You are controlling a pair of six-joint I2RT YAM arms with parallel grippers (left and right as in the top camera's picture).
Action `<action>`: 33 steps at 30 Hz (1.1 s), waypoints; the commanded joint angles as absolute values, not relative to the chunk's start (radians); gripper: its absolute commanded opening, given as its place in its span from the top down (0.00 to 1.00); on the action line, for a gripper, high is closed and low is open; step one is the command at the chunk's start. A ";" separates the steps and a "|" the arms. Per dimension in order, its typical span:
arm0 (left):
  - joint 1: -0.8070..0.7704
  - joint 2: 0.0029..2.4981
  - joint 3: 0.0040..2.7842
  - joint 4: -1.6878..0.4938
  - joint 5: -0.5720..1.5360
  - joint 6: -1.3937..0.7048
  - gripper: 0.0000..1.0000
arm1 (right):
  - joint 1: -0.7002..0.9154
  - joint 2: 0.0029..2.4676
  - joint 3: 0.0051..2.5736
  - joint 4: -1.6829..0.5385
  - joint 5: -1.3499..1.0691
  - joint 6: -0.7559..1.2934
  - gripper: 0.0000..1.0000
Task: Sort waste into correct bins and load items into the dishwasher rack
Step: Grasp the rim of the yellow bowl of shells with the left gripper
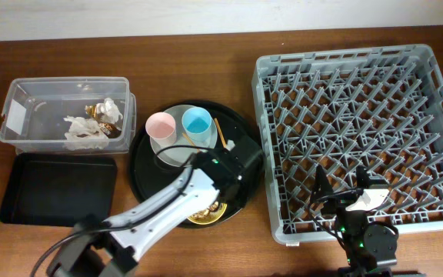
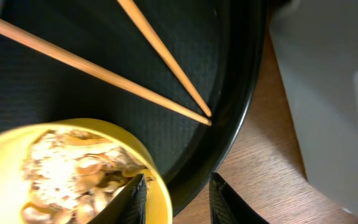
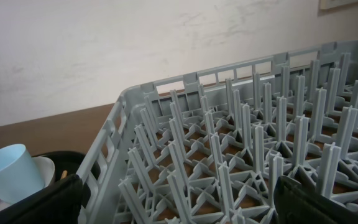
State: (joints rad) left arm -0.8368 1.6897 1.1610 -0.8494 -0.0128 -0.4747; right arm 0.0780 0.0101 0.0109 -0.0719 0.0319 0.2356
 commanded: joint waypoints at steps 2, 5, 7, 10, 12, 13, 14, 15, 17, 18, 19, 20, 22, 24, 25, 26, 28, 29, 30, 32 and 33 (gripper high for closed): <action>-0.867 1.739 1.152 -0.855 -0.060 -0.470 0.73 | 0.071 0.004 0.006 -0.079 0.034 0.237 0.02; -0.868 1.739 1.152 -0.886 -0.138 -0.470 0.75 | 0.071 0.004 0.006 -0.079 0.034 0.237 0.02; -0.868 1.739 1.153 -0.912 -0.183 -0.470 0.76 | 0.071 0.004 0.006 -0.079 0.034 0.237 0.02; -0.868 1.739 1.152 -0.929 -0.210 -0.470 0.75 | 0.071 0.004 0.006 -0.079 0.034 0.237 0.02; -0.868 1.739 1.152 -0.932 -0.210 -0.470 0.76 | 0.071 0.004 0.006 -0.079 0.034 0.237 0.02; -0.868 1.739 1.152 -0.933 -0.211 -0.470 0.76 | 0.071 0.004 0.006 -0.079 0.034 0.237 0.01; -0.867 1.739 1.152 -0.938 -0.228 -0.470 0.76 | 0.071 0.004 0.006 -0.079 0.034 0.237 0.02; -0.868 1.739 1.152 -0.948 -0.260 -0.470 0.76 | 0.071 0.004 0.006 -0.079 0.034 0.237 0.02; -0.868 1.739 1.152 -0.978 -0.339 -0.470 0.76 | 0.071 0.004 0.006 -0.079 0.034 0.237 0.02; -0.868 1.739 1.152 -0.998 -0.384 -0.470 0.76 | 0.071 0.004 0.006 -0.079 0.034 0.237 0.02; -0.867 1.739 1.152 -1.012 -0.413 -0.470 0.76 | 0.071 0.004 0.006 -0.079 0.034 0.237 0.02; -0.868 1.739 1.153 -1.028 -0.440 -0.470 0.76 | 0.071 0.004 0.006 -0.079 0.034 0.237 0.02; -0.868 1.739 1.152 -1.042 -0.453 -0.470 0.76 | 0.071 0.004 0.006 -0.079 0.034 0.237 0.02; -0.868 1.739 1.152 -1.043 -0.444 -0.487 0.76 | 0.071 0.004 0.006 -0.079 0.034 0.236 0.02; -0.868 1.739 1.153 -1.042 -0.434 -0.496 0.76 | 0.071 0.004 0.006 -0.079 0.034 0.237 0.02; -0.868 1.739 1.153 -1.041 -0.417 -0.519 0.76 | 0.071 0.004 0.006 -0.079 0.034 0.237 0.02; -0.868 1.739 1.153 -1.030 -0.339 -0.549 0.80 | 0.071 0.004 0.006 -0.079 0.034 0.237 0.02; -0.868 1.739 1.153 -1.019 -0.286 -0.549 0.80 | 0.071 0.004 0.006 -0.079 0.034 0.237 0.02; -0.868 1.739 1.153 -1.010 -0.241 -0.549 0.80 | 0.071 0.004 0.006 -0.079 0.034 0.237 0.02; -0.868 1.739 1.153 -0.987 -0.143 -0.558 0.80 | 0.071 0.004 0.006 -0.079 0.034 0.237 0.02; -0.868 1.739 1.153 -0.981 -0.117 -0.578 0.80 | 0.071 0.004 0.006 -0.079 0.034 0.237 0.02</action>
